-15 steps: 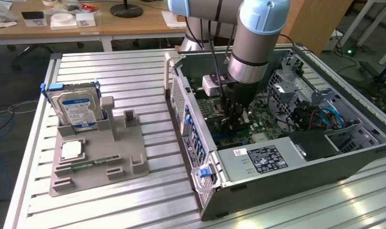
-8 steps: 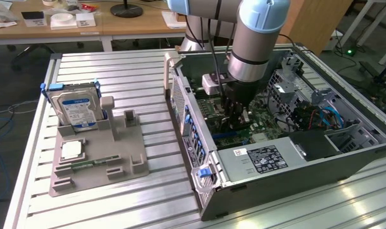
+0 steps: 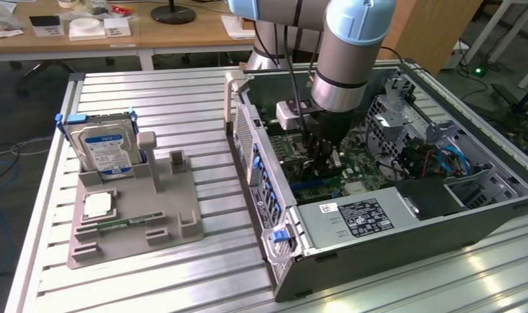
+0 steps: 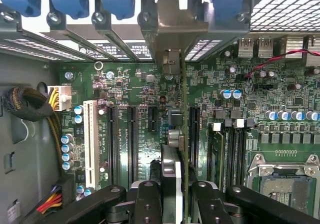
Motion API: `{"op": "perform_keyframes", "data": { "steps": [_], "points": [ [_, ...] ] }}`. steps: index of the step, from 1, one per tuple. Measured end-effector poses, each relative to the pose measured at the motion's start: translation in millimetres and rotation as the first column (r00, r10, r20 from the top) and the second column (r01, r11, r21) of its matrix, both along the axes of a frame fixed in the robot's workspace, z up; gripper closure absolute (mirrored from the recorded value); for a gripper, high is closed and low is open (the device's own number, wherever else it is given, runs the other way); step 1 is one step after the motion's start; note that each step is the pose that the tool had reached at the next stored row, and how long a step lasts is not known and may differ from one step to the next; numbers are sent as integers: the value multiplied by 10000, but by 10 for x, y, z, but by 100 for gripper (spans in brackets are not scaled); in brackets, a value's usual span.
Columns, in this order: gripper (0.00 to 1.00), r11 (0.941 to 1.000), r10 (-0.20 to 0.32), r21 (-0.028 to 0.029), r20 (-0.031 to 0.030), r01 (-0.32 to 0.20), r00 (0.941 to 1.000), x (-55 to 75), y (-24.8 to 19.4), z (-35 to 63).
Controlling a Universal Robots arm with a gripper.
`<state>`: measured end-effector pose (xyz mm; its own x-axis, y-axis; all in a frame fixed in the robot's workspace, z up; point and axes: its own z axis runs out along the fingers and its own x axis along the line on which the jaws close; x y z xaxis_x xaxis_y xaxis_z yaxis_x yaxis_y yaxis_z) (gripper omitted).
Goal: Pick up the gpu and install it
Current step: 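Insert the gpu into the slot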
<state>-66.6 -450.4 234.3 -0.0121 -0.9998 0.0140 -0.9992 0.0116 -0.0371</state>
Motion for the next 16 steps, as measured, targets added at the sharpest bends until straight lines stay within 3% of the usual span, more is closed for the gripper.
{"op": "perform_keyframes", "data": {
  "steps": [16],
  "points": [
    [72,10000,-74,-1,2,74,10000,-20,0,-9]
  ]
}}
